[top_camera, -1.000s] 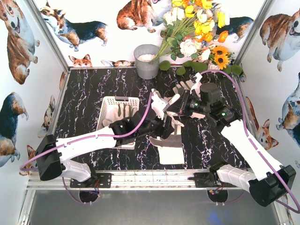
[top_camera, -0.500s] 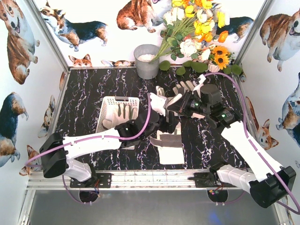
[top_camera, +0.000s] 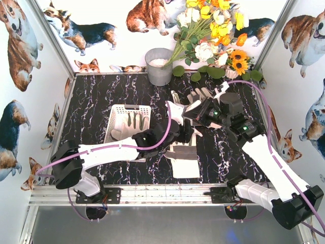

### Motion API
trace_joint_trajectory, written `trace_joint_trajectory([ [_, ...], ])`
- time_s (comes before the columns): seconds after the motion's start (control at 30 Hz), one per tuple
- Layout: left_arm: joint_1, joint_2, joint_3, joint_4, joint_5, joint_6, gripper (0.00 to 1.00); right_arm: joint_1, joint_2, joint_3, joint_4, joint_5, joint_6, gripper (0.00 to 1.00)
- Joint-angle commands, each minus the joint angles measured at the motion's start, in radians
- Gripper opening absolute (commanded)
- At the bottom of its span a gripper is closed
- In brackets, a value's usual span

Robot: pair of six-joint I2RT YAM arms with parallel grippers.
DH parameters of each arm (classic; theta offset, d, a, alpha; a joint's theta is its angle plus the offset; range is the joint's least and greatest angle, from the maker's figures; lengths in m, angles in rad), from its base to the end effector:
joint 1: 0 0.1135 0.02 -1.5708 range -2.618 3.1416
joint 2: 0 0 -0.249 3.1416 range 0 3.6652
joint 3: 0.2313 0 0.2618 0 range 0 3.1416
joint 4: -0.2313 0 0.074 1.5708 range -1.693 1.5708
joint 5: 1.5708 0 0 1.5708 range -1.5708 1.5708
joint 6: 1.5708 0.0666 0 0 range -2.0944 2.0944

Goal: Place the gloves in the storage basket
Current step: Pair the glove with the glove.

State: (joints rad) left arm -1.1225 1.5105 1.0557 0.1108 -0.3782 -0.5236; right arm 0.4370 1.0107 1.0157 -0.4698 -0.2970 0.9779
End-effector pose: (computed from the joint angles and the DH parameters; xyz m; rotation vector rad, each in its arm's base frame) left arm 0.1904 -0.3392 0.2582 0.3233 1.9354 -0.7507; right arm 0.2321 0.1299 0.3240 0.3955 2.1937 1.1428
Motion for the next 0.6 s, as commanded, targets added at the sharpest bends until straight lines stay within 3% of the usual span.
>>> trace_joint_trajectory([
  [0.0,-0.008,-0.007,0.023,-0.021,-0.02,-0.016,0.43,0.003,-0.028,-0.02,0.055,0.026,0.022,0.0],
  [0.13,-0.008,-0.014,0.028,-0.039,-0.027,-0.002,0.32,0.003,-0.027,-0.019,0.027,0.044,0.007,0.0],
  [0.3,-0.008,-0.045,0.023,-0.106,-0.014,0.019,0.1,0.003,-0.027,-0.006,0.006,0.047,-0.049,0.03],
  [0.37,-0.005,-0.076,0.004,-0.124,-0.002,0.023,0.02,0.002,-0.028,0.018,-0.015,0.044,-0.098,0.23],
  [0.47,0.018,-0.127,-0.016,-0.161,0.079,0.028,0.0,-0.002,-0.03,0.071,-0.076,0.056,-0.189,0.61],
  [0.57,0.063,-0.176,-0.015,-0.226,0.208,0.031,0.0,-0.037,-0.039,0.098,-0.078,-0.034,-0.276,0.77],
])
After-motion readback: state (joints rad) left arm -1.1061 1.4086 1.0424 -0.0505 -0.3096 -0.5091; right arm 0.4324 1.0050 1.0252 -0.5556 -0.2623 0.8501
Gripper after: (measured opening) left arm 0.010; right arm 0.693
